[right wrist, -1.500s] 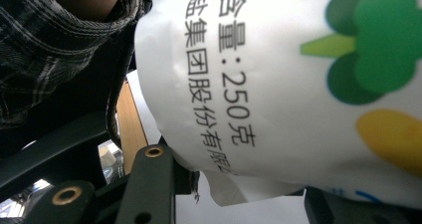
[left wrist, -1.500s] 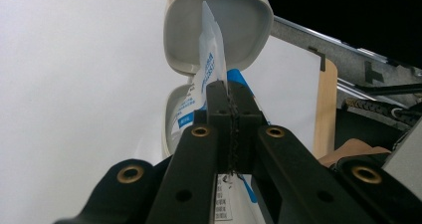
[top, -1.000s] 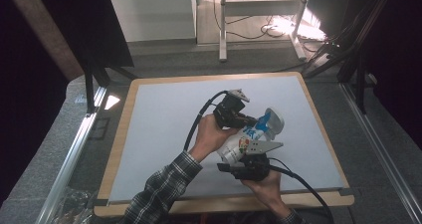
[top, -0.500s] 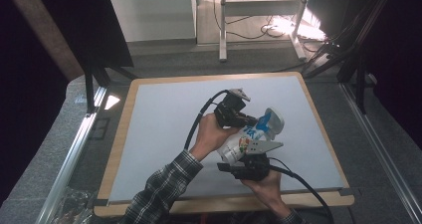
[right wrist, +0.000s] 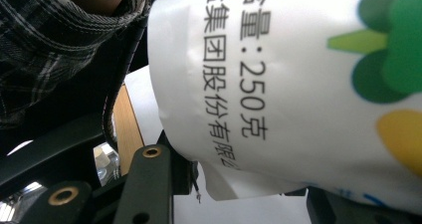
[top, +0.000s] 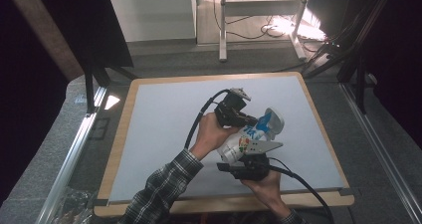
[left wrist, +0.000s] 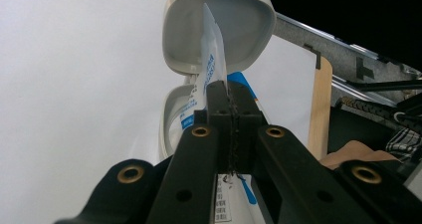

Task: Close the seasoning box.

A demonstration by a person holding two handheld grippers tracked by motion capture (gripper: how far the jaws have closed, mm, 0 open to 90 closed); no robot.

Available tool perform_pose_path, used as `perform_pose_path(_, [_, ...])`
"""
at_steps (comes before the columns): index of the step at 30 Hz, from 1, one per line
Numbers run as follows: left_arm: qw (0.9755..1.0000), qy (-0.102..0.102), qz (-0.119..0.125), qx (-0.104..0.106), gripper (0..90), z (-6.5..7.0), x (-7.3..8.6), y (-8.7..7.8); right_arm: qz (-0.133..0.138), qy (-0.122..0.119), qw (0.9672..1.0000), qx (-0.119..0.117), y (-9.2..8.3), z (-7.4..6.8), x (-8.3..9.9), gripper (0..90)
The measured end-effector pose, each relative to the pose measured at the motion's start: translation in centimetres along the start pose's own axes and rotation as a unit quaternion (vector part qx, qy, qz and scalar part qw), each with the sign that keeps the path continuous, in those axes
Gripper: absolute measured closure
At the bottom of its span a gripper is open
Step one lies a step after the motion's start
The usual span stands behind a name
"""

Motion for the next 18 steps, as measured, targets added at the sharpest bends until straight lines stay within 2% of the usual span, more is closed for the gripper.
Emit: perform_pose_path(18, [1.0,0.0,-0.005,-0.001,89.6,-0.16,-0.15,0.04,0.002,0.002,1.0,0.002,0.04,-0.06,-0.2,59.4])
Point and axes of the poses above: each handheld gripper's, and its own axes: y roughly forward along the jaws, x roughly out of its underside, z roughly to its right, the point moved 9 cm from there along y, roughly forward along the jaws, and after that the axes turned 5 degrees about y, right-handed, at the moved point
